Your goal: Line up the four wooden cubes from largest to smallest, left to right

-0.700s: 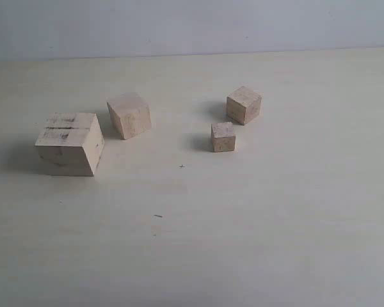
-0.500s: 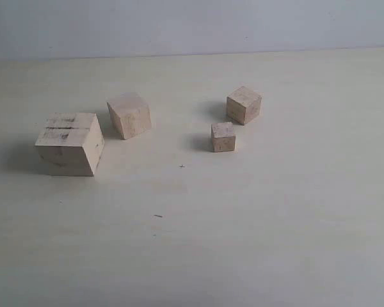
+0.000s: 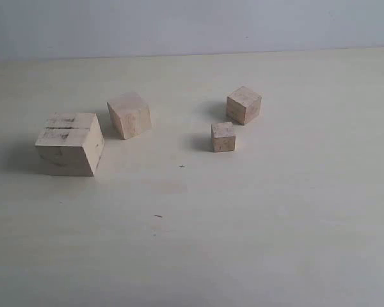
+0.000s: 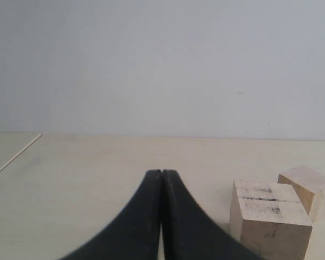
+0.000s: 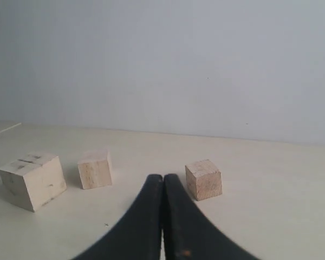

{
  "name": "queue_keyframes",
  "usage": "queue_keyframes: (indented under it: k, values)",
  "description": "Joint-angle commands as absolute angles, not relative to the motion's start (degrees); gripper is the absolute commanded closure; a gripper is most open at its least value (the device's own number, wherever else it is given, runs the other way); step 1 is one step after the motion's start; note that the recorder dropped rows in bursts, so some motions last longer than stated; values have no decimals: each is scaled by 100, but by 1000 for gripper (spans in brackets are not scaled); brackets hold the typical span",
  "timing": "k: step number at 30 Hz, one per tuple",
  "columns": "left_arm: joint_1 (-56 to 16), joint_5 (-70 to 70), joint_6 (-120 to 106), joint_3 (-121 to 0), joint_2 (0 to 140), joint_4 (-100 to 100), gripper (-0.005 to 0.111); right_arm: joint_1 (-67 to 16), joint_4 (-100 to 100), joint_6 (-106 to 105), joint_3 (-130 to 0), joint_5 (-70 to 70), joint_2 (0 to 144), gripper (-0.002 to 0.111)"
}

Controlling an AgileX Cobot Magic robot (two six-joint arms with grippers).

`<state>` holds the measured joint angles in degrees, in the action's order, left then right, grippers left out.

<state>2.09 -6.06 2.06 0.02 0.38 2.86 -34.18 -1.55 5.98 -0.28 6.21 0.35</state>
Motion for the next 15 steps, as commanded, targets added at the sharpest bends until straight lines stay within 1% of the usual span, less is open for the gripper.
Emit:
queue_keyframes:
  k: [1,8,15]
  values:
    - [220,-597,202,0,0,250,104,-3400,-150,998,0,279,0,108]
    - [220,-597,202,0,0,250,104,-3400,-150,1206,-11,-448,0,108]
    - [220,-597,202,0,0,250,104,-3400,-163,1158,-833,-663,43,108]
